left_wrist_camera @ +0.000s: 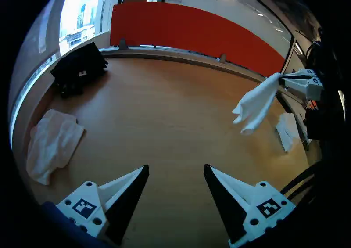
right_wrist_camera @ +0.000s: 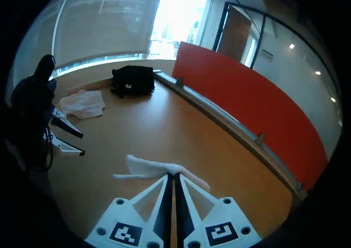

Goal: Fold towel

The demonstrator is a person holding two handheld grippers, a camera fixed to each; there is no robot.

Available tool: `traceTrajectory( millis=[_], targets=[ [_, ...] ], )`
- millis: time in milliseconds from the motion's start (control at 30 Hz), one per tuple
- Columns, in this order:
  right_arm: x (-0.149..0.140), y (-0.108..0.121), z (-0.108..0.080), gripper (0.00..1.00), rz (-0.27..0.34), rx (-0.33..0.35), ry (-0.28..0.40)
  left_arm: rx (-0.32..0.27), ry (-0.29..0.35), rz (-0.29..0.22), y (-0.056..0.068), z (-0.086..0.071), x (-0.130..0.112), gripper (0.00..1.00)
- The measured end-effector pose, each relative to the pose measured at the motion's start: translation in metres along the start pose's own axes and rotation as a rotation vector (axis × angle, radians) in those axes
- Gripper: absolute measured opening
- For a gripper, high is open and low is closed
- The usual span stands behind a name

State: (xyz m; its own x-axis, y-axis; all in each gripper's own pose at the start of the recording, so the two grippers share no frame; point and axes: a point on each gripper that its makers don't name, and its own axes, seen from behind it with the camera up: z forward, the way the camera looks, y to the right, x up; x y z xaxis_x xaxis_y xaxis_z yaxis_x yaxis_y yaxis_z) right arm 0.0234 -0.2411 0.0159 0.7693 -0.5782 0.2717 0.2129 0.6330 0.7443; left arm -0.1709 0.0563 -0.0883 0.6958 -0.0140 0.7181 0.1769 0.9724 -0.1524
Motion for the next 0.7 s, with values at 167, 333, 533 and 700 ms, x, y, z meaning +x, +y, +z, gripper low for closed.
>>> traceTrajectory(
  millis=[167, 333, 533, 700],
  targets=[
    [-0.002, 0.009, -0.006, 0.03, 0.011, -0.01, 0.001, 0.002, -0.003, 0.004, 0.0, 0.001, -0.001, 0.93],
    [-0.006, 0.017, -0.01, 0.03, 0.018, -0.014, 0.0, 0.005, -0.009, 0.01, 0.001, 0.002, -0.003, 0.93],
    [-0.015, 0.029, -0.015, 0.03, 0.034, -0.014, -0.001, 0.008, -0.015, 0.015, 0.003, 0.004, -0.004, 0.93],
    [-0.024, 0.043, -0.021, 0.03, 0.052, -0.019, -0.003, 0.01, -0.019, 0.017, 0.005, 0.006, -0.005, 0.93]
  ],
)
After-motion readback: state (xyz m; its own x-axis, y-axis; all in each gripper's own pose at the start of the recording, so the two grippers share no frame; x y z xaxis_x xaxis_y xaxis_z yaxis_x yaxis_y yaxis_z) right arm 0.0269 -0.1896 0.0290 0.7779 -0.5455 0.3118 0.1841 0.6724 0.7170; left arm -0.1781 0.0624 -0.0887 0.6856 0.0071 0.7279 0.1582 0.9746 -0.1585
